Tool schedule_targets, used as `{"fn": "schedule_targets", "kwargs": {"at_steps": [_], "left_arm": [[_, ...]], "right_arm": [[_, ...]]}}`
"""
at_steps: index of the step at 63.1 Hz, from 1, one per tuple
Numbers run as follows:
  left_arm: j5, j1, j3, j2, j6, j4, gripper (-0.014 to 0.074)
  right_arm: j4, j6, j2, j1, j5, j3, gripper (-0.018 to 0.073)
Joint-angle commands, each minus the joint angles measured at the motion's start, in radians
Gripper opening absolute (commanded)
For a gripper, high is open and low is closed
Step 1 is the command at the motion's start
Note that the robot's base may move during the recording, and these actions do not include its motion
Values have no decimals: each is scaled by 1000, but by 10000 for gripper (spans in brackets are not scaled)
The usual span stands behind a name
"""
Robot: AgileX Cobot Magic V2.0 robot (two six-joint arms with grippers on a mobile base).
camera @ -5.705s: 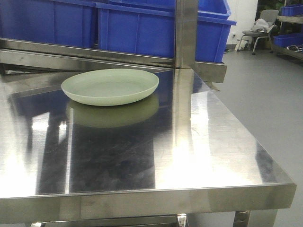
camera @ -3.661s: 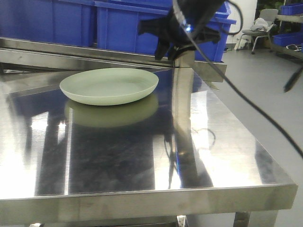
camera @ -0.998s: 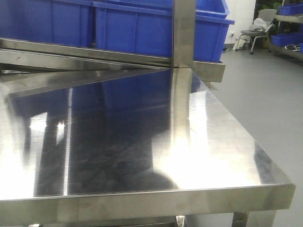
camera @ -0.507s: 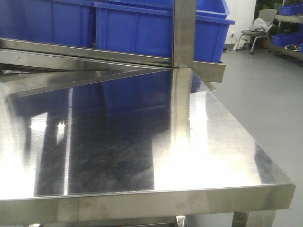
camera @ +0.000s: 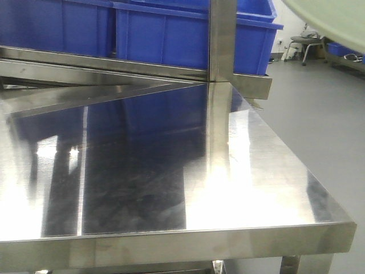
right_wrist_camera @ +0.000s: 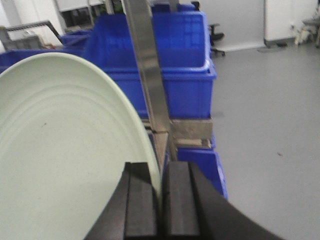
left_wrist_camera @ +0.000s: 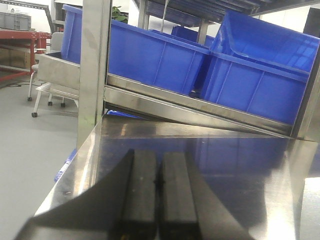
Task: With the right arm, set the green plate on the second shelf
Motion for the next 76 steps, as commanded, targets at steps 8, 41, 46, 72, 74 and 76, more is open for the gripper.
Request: {"fn": "schedule_targets", "kwargs": {"at_steps": [8, 41, 46, 72, 74, 76], "left_arm": [[-79, -2, 41, -18, -3, -6, 130], [-79, -2, 41, -18, -3, -6, 130], [-79, -2, 41, -18, -3, -6, 130], [-79, -2, 41, -18, -3, -6, 130], [-79, -2, 41, -18, -3, -6, 130], [-79, -2, 41, -18, -3, -6, 130]], "right_arm": [[-34, 8, 7, -4, -161, -30, 57], [-34, 8, 7, -4, -161, -30, 57], [-34, 8, 7, -4, -161, -30, 57], [-34, 8, 7, -4, -159, -30, 57], [-34, 8, 7, -4, -159, -30, 57], [-34, 8, 7, -4, -158, -30, 57]]}}
